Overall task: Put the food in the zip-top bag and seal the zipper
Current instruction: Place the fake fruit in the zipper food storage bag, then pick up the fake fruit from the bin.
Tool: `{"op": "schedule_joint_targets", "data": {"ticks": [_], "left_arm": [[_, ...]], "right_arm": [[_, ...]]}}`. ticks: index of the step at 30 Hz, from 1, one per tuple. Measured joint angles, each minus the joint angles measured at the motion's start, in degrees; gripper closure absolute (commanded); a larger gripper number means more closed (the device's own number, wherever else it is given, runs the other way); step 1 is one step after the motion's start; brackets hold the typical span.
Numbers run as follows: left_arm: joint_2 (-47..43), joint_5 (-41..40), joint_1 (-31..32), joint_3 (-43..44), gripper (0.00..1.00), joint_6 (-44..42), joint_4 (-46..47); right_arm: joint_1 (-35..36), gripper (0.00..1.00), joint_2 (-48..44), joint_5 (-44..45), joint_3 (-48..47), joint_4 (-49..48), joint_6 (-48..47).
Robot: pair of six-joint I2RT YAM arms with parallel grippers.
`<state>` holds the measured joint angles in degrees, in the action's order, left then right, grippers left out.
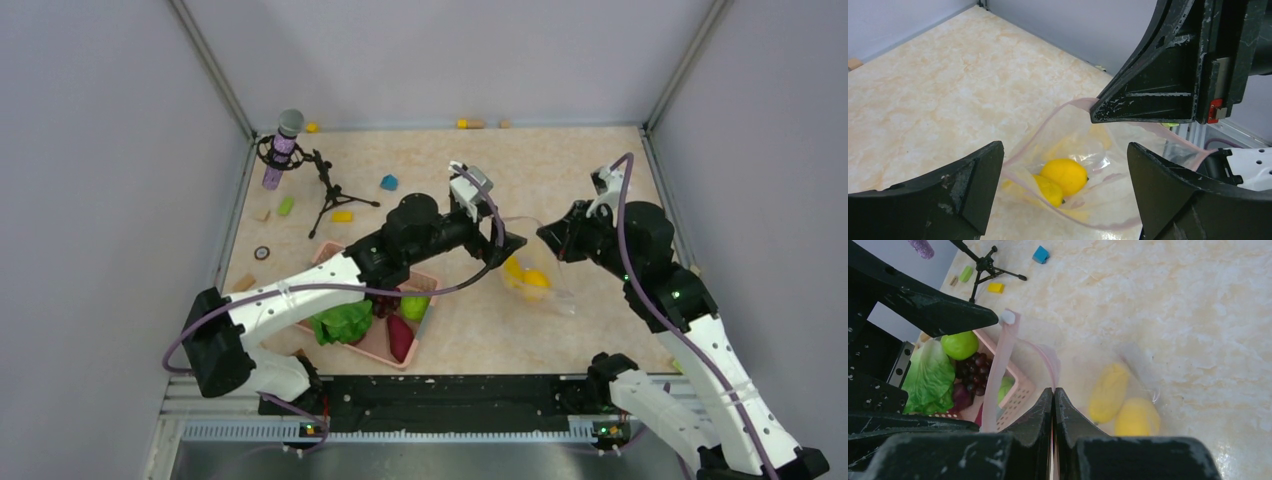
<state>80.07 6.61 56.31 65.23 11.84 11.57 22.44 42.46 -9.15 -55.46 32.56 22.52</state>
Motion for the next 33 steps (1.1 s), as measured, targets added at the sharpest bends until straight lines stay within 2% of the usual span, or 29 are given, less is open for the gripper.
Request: {"op": "schedule_joint_targets", "data": {"ticks": [12,19,33], "left_arm": [[-7.8,0.9,0.0,-6.2,0.02,1.1,-1.7],[-12.0,-9.2,0.1,-10.9,0.02,7.4,-7.6],[-18.9,-34.6,0.0,-15.6,0.02,23.9,-33.0]], "right_arm": [[0.0,0.98,1.1,0.1,0.0,0.0,0.0],[0.0,0.98,1.2,1.1,0.0,0.1,0.0],[0.0,0.97,1.2,3.0,0.0,0.5,-0.5]]}}
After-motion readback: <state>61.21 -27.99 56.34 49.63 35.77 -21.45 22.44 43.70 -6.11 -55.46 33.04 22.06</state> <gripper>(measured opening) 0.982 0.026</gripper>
